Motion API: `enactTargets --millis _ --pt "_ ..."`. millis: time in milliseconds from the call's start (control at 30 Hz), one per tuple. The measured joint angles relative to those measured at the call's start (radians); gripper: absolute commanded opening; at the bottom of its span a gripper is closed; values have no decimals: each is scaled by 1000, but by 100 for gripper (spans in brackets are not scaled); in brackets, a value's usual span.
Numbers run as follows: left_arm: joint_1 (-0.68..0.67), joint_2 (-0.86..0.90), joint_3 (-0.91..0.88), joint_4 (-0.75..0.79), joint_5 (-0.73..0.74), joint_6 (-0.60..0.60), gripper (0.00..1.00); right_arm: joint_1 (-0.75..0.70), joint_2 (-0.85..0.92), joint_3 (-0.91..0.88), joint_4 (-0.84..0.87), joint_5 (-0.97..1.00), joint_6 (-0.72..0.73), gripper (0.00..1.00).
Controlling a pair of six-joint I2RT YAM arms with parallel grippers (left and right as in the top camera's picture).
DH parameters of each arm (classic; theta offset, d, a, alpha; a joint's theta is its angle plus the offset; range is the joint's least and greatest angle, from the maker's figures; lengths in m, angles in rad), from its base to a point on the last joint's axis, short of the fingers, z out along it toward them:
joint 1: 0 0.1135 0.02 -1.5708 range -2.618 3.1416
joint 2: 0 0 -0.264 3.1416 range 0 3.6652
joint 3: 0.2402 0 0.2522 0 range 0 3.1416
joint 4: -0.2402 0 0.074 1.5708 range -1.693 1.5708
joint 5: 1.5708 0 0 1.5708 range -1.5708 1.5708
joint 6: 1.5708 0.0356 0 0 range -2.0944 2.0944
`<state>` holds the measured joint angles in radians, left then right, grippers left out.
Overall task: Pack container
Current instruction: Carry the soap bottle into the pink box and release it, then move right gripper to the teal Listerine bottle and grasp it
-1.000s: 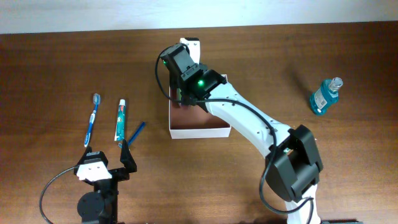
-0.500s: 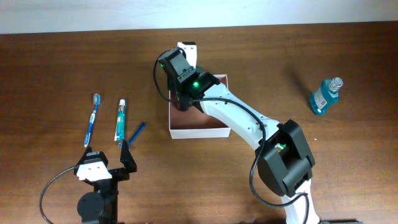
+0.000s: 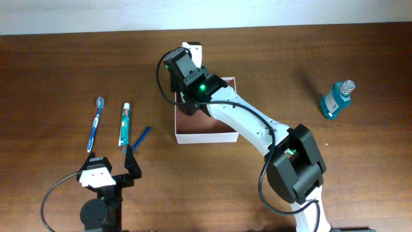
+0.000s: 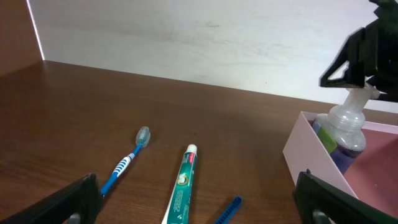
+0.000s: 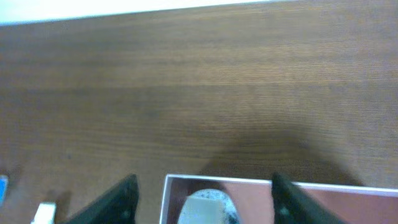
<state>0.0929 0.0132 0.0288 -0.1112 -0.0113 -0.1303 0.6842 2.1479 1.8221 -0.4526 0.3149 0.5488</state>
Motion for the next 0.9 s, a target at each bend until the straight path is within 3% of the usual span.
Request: enactTargets --millis 200,367,633,900 --pt "0 0 0 0 0 0 99 0 0 18 37 -55 -74 79" --pt "0 0 0 0 0 0 99 0 0 112 -40 -49 -138 83" --pt "0 0 0 0 0 0 99 -51 0 425 -429 -10 -235 86" --pt "0 0 0 0 0 0 99 -312 -19 610 -766 2 -251 88"
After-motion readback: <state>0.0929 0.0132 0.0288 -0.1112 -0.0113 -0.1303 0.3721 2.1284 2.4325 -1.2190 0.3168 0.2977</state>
